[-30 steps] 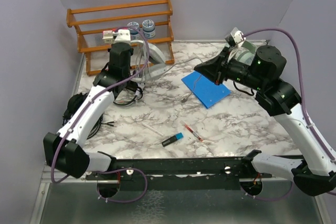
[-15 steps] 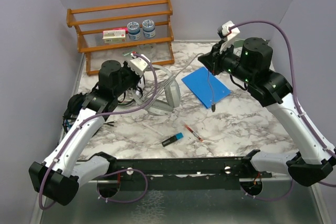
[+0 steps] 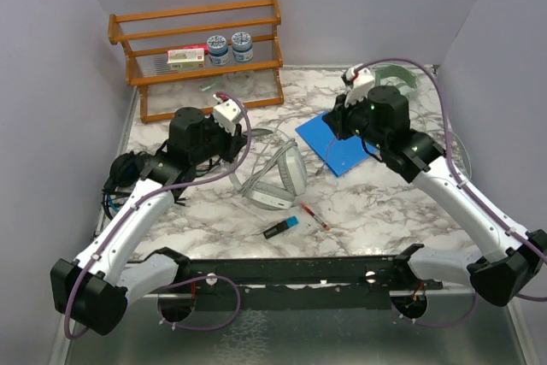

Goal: Wrap the headphones
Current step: Wrap the headphones cable around the headphones.

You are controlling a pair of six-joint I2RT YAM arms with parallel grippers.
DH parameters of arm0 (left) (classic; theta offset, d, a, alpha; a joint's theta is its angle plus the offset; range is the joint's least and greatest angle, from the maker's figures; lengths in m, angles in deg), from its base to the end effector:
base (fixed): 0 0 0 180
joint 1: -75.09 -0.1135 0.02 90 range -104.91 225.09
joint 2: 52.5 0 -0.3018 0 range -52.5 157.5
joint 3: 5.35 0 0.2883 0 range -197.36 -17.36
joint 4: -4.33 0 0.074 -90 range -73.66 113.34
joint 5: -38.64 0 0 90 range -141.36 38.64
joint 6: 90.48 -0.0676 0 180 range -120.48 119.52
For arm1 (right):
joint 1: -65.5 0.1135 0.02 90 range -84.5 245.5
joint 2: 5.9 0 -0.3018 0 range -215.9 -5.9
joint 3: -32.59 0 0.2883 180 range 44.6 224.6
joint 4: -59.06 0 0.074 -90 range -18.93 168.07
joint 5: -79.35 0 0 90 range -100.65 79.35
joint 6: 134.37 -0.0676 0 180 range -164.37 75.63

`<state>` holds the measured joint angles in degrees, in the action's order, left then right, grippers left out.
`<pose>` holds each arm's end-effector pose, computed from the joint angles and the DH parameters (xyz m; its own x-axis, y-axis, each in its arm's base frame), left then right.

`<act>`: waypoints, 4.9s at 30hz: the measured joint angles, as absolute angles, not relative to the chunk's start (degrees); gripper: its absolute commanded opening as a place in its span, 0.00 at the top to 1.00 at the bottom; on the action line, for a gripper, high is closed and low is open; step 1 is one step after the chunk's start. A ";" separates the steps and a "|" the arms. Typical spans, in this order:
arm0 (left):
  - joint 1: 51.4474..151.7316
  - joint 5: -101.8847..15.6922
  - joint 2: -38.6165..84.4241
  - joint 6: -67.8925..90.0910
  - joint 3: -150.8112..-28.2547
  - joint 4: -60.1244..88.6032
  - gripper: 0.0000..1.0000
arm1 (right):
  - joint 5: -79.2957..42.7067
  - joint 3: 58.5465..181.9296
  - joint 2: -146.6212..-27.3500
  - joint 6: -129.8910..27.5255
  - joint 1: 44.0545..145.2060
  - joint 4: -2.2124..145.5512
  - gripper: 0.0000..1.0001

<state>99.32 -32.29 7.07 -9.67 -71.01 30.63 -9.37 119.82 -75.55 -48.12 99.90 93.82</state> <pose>0.2492 -0.1364 0.3567 -0.2044 0.2575 -0.9444 0.7092 0.7039 0.0385 0.2691 0.1825 0.4417 -0.2790 -0.1118 -0.9538 -0.5301 0.8461 0.0559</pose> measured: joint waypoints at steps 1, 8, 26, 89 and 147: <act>99.32 -32.03 7.09 -7.22 -70.97 30.78 1.00 | -9.20 116.09 -74.61 -49.19 99.87 92.29 0.75; 99.32 -28.53 6.96 6.09 -73.31 32.40 1.00 | -7.30 101.66 -71.77 -53.19 99.41 85.73 0.52; 99.32 -27.30 10.72 28.12 -99.64 42.69 1.00 | -24.92 83.78 -65.28 -53.67 99.13 55.92 0.10; 99.49 -44.00 18.33 38.83 -112.17 62.04 1.00 | -37.75 81.05 -79.16 -72.07 96.94 41.91 0.99; 115.14 -80.24 20.49 18.24 -70.07 26.15 1.00 | -9.18 113.49 -86.33 -53.84 119.87 93.27 0.92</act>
<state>115.14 -80.24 20.49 18.24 -70.07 26.15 -9.18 113.49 -86.33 -53.84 119.87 93.27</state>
